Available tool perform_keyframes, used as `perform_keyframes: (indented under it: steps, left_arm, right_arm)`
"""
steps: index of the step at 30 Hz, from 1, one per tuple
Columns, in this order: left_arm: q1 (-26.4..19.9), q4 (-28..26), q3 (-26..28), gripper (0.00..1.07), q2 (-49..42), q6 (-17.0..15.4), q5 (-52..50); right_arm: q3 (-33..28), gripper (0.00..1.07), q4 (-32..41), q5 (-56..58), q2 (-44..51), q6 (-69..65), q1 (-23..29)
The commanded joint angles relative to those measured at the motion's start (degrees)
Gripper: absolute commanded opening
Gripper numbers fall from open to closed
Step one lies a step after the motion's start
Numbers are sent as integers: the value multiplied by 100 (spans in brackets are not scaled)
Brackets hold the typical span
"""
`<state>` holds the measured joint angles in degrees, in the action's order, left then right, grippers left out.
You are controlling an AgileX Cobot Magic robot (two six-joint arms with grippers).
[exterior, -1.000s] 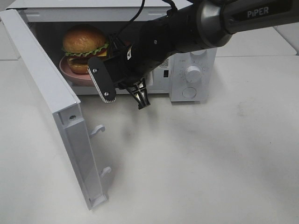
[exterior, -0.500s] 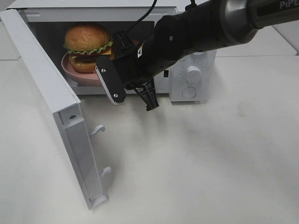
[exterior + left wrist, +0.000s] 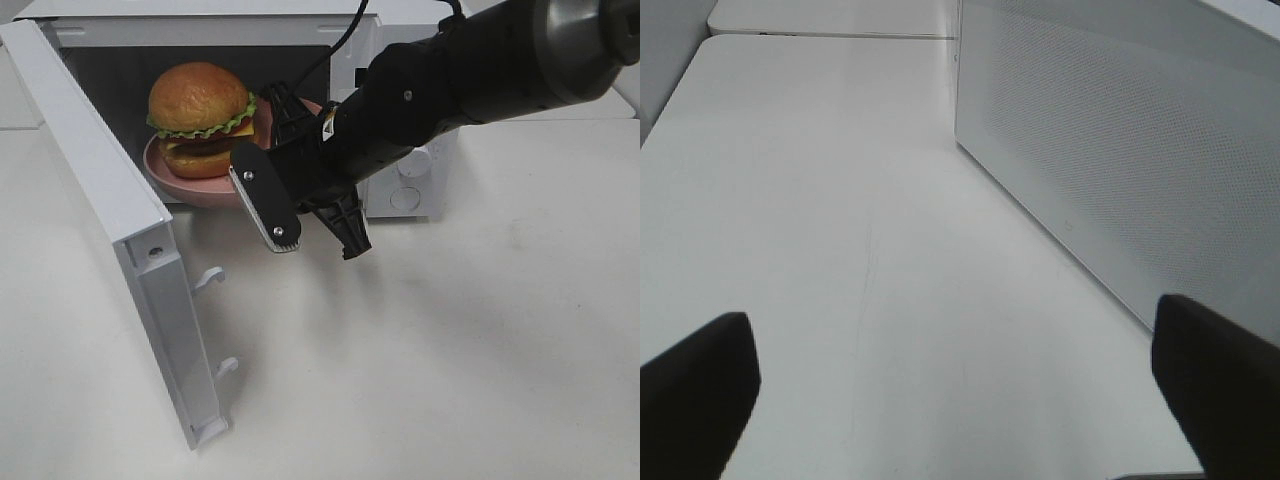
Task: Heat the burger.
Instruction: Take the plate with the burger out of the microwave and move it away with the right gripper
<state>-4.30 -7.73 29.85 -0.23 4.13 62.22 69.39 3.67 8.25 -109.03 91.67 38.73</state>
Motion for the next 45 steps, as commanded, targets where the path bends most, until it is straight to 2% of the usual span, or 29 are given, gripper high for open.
perform_keyframes:
  steps: [1, 21, 36, 45]
  left_arm:
    - [6, -6, -17, 100, -40, 0, -74]
    - [6, -6, -17, 100, -40, 0, -74]
    - [6, -6, -17, 100, -40, 0, -74]
    - [6, -6, -17, 100, -40, 0, -74]
  right_arm:
    - [-206, 0, 52, -493, 378, 46, -6]
    - [-1438, 0, 23, -613, 1495, 46, 11]
    - [-2687, 0, 17, -825, 2830, 23, 11]
    - [-3231, 0, 6, -791, 3501, -97, 11]
